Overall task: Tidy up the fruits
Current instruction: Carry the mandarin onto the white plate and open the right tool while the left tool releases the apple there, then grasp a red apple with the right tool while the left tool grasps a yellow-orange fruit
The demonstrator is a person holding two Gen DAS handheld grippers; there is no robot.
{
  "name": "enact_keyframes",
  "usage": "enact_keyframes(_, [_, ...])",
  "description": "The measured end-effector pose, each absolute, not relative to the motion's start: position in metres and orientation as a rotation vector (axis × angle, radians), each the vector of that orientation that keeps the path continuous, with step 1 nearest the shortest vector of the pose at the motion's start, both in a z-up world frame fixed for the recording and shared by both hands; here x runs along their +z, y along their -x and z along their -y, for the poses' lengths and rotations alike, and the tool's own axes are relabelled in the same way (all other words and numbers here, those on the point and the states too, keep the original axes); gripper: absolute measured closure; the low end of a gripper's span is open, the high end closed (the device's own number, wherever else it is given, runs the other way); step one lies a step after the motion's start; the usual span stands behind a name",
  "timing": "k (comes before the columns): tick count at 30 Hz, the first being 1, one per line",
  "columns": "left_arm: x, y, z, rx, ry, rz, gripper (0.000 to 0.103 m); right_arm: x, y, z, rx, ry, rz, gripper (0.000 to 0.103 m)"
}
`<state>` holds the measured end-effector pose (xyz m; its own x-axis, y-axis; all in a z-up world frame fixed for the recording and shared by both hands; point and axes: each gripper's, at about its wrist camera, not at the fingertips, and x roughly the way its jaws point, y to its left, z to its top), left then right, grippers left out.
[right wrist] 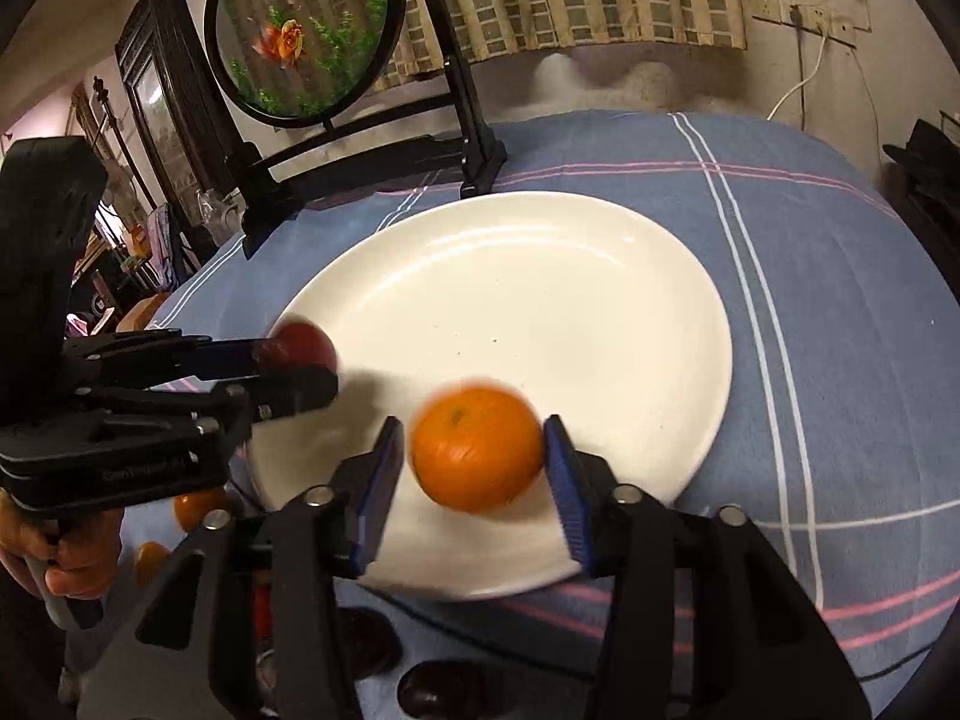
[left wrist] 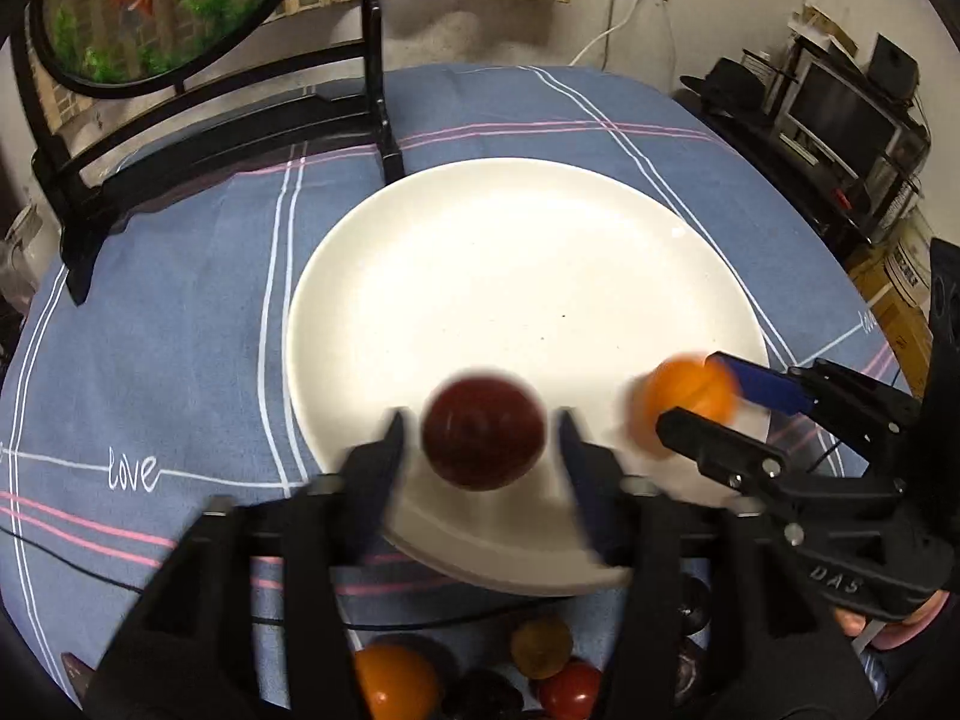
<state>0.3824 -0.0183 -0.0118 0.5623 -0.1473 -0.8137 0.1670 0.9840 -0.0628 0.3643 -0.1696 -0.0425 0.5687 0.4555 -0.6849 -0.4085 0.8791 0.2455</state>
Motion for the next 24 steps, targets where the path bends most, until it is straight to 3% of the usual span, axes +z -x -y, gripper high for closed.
enact_keyframes(1, [-0.006, -0.376, 0.017, -0.181, -0.015, -0.925, 0.028, -0.038, -0.361, 0.172, 0.501, -0.061, -0.814, 0.04])
enact_keyframes(5, [0.017, -0.339, 0.001, -0.175, -0.029, -0.853, 0.014, -0.018, -0.335, 0.181, 0.548, -0.077, -0.78, 0.04])
enact_keyframes(9, [0.027, -0.282, -0.02, -0.189, -0.013, -0.773, 0.007, -0.012, -0.287, 0.184, 0.639, -0.066, -0.775, 0.039])
enact_keyframes(21, [-0.017, -0.196, -0.062, -0.23, 0.009, -0.777, 0.007, -0.043, -0.203, 0.17, 0.862, 0.103, -0.925, 0.039])
enact_keyframes(24, [-0.023, -0.192, -0.066, -0.221, 0.014, -0.795, 0.011, -0.051, -0.204, 0.167, 0.849, 0.131, -0.961, 0.039])
